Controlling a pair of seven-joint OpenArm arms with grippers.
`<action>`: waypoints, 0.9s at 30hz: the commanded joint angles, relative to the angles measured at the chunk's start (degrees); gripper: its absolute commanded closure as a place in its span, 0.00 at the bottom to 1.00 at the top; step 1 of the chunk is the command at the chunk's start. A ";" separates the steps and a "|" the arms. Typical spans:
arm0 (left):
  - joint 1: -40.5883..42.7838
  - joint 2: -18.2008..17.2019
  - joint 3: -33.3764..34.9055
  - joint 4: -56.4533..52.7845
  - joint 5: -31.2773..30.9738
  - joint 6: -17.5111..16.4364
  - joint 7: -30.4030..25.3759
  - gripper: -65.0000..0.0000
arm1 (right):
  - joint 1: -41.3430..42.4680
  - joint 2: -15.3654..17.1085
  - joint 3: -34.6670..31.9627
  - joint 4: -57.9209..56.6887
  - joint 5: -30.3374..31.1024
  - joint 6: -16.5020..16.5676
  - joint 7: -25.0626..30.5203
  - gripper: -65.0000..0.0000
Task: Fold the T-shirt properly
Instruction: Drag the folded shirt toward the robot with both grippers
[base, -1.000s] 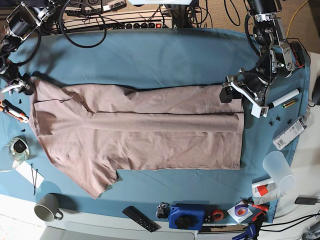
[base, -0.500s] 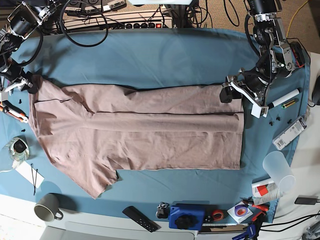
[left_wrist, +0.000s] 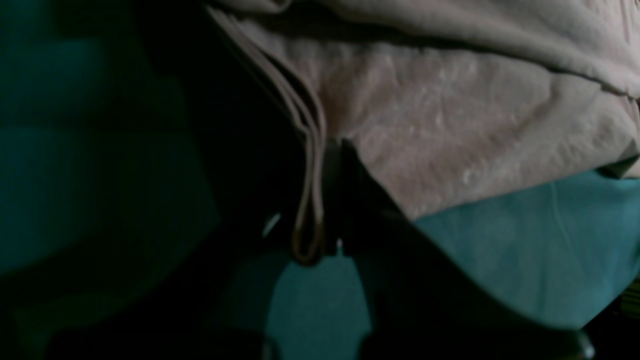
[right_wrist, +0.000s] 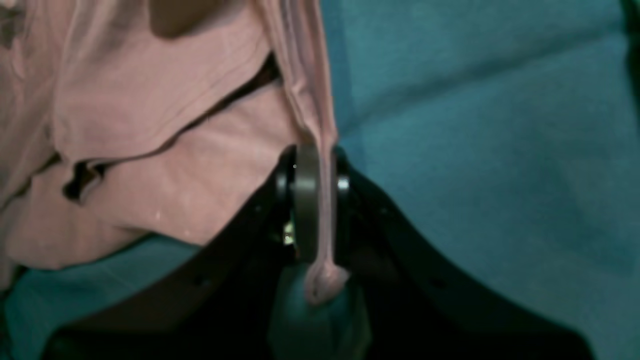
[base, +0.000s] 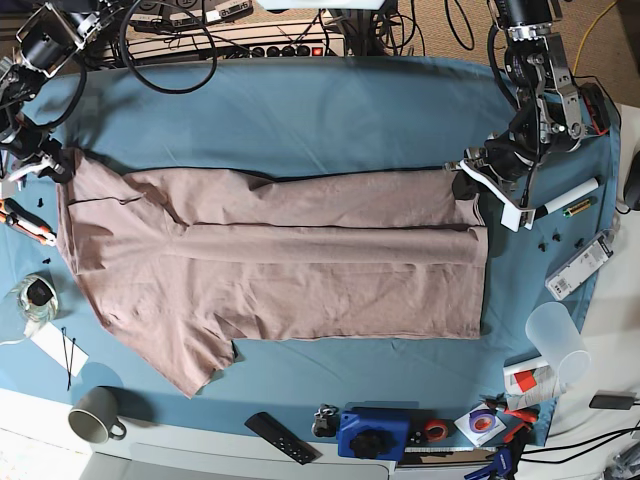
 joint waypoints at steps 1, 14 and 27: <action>0.20 -0.72 0.13 0.83 1.53 0.22 3.37 1.00 | 0.50 1.66 0.85 0.96 1.44 0.67 0.04 1.00; 0.24 -1.27 -2.27 5.53 2.78 0.22 6.08 1.00 | 0.48 1.97 3.76 4.85 6.84 0.67 -3.08 1.00; 5.20 -8.31 -7.37 5.66 -4.94 -4.24 7.69 1.00 | -2.29 1.95 3.76 9.03 14.97 0.67 -9.35 1.00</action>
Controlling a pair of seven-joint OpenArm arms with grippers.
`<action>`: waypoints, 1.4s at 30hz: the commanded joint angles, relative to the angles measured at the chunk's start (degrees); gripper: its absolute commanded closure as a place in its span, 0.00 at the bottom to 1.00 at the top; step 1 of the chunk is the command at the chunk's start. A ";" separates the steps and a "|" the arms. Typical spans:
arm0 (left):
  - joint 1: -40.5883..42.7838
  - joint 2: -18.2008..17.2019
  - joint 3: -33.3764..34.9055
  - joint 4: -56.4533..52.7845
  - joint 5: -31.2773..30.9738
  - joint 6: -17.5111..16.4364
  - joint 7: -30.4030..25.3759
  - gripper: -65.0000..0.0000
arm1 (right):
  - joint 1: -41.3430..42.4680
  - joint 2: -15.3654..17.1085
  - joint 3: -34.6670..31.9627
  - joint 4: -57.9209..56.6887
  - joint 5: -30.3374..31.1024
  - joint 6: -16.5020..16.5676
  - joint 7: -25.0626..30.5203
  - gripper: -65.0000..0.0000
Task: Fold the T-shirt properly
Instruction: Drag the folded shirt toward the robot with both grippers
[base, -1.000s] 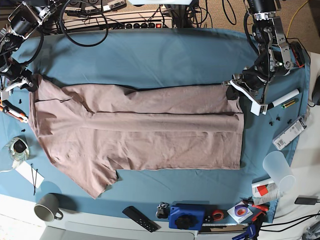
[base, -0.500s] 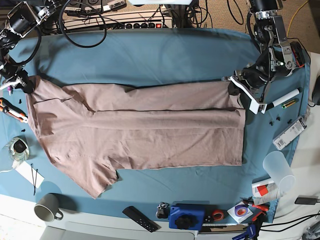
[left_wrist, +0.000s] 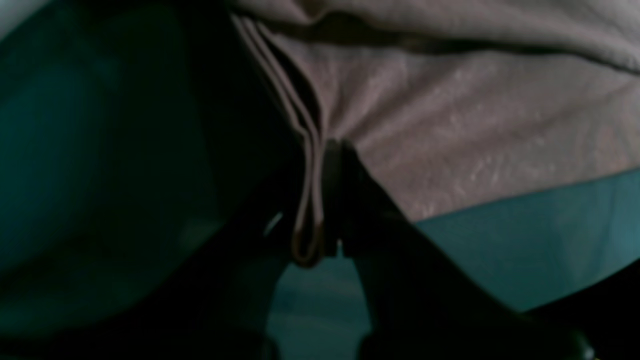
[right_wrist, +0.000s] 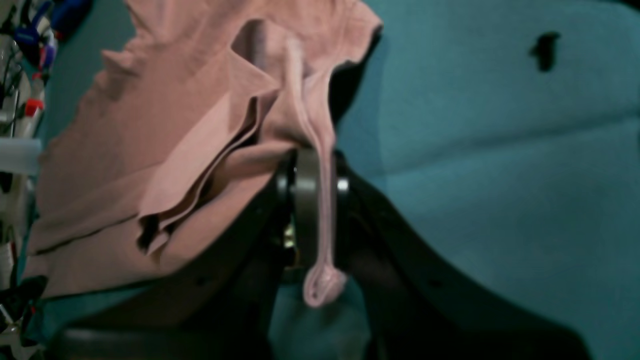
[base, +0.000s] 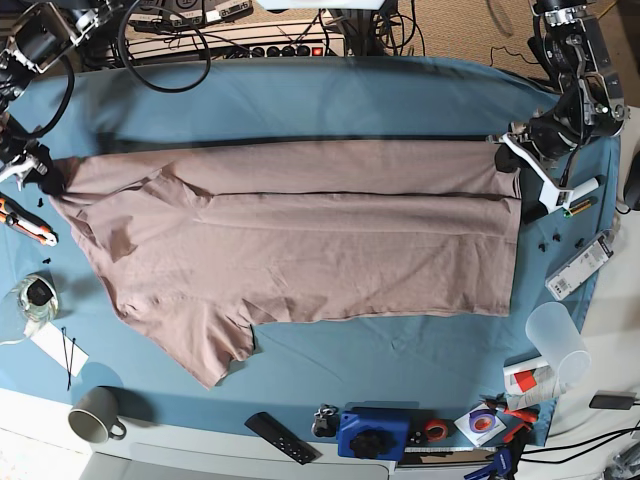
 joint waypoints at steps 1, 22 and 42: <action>0.22 -1.46 -0.39 1.14 -0.02 0.02 0.15 1.00 | -0.68 1.88 0.44 1.05 0.90 0.06 1.01 1.00; 11.06 -1.81 -8.35 8.98 -2.40 -0.04 1.27 1.00 | -16.55 1.57 4.79 1.46 10.80 0.06 1.01 1.00; 11.21 -1.79 -8.35 16.61 -3.56 -2.82 0.66 0.66 | -16.13 4.85 6.49 1.64 23.87 0.06 1.01 0.80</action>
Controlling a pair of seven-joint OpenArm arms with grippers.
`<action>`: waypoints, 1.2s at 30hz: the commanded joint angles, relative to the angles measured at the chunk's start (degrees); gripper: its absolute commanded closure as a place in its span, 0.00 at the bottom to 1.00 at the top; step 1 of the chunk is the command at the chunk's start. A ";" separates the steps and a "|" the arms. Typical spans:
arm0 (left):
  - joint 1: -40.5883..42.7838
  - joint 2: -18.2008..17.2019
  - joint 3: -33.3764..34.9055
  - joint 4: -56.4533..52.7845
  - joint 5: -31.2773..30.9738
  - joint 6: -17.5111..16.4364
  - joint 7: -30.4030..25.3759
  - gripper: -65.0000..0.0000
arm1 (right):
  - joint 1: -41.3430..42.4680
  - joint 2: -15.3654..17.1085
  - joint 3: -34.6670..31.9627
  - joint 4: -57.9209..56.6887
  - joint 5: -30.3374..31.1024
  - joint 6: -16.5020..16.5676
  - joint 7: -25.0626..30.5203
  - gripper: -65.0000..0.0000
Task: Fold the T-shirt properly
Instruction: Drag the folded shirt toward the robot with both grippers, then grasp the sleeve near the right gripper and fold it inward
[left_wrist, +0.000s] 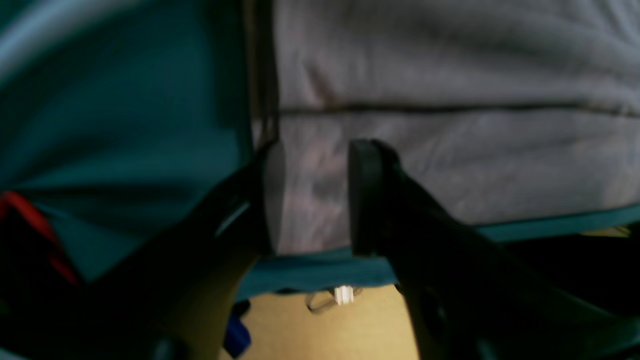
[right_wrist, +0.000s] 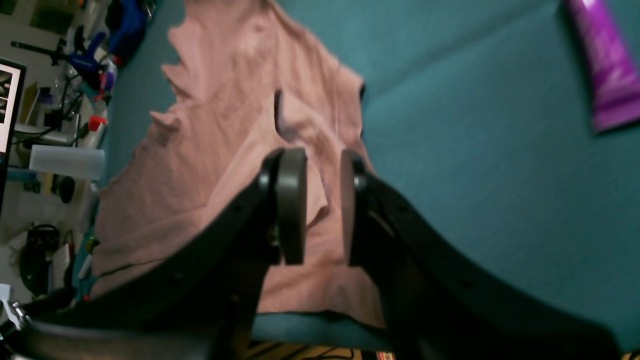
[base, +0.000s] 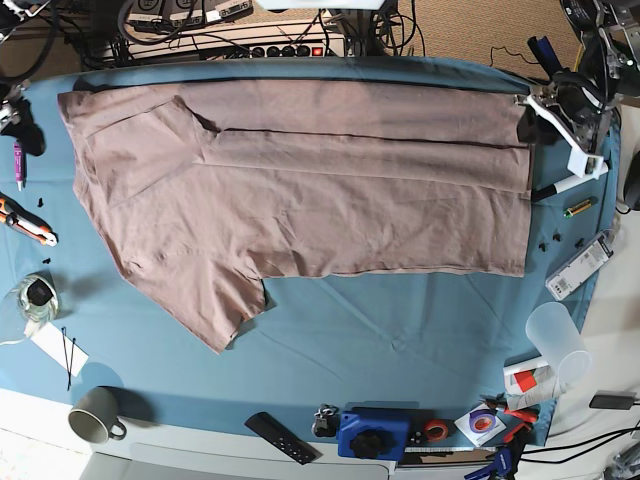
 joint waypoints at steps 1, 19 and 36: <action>-0.11 -0.76 -0.33 2.25 -0.17 -0.07 -2.19 0.66 | 0.50 1.77 1.11 1.20 2.34 0.08 0.95 0.80; -4.26 0.17 0.22 5.29 4.00 0.07 -10.43 0.75 | 22.93 2.38 -12.74 1.44 -17.57 0.08 5.38 0.80; -8.07 0.20 17.42 1.60 14.84 4.50 -12.96 0.75 | 43.19 2.36 -41.83 -13.66 -52.06 -4.76 33.40 0.80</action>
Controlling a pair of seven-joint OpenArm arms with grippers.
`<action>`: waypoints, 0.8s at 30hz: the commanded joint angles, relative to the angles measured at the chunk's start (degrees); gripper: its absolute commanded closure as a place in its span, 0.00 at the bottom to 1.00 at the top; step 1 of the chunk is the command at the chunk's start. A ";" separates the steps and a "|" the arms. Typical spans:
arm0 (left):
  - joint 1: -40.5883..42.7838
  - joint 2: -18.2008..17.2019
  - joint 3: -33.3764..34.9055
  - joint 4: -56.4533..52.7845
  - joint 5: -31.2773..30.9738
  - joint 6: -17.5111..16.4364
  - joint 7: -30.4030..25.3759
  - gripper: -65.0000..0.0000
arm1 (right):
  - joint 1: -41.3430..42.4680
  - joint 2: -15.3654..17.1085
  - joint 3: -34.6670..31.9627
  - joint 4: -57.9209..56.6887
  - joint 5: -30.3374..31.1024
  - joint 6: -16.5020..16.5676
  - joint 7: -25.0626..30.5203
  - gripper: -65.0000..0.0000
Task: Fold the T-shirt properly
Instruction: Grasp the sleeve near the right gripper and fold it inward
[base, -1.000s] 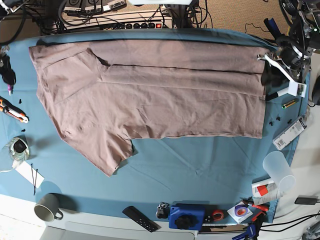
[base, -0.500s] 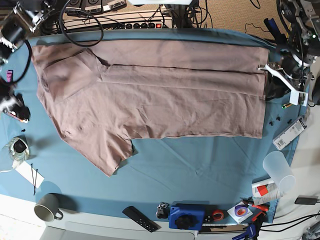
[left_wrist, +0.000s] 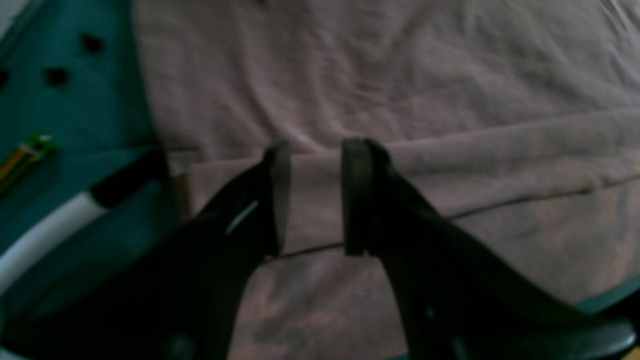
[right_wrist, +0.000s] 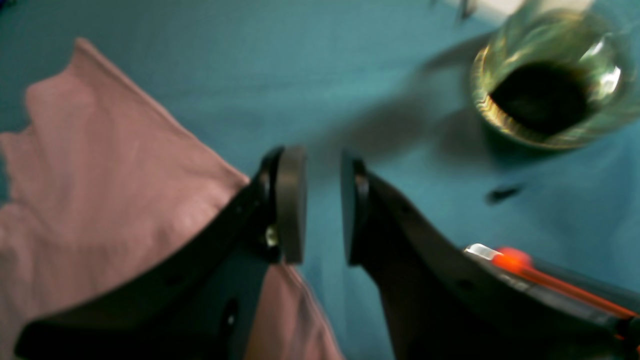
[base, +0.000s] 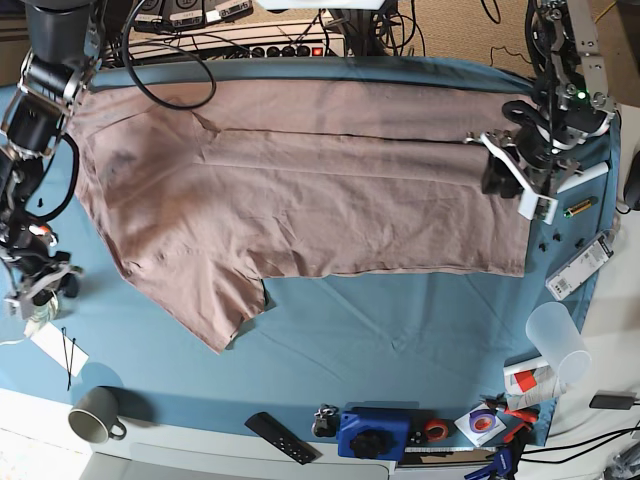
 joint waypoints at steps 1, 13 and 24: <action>-0.44 -0.61 0.17 0.92 -0.42 -0.02 -1.36 0.75 | 3.10 1.53 -0.83 -1.70 1.05 0.90 1.64 0.80; -0.48 -0.63 0.15 0.92 1.46 -0.02 -1.42 0.75 | 6.43 0.63 -2.89 -12.39 -0.39 3.50 2.23 0.80; -1.22 -0.61 0.15 0.92 1.46 -0.04 -1.36 0.75 | 3.76 -6.12 -2.89 -12.39 -1.97 3.50 -0.04 0.80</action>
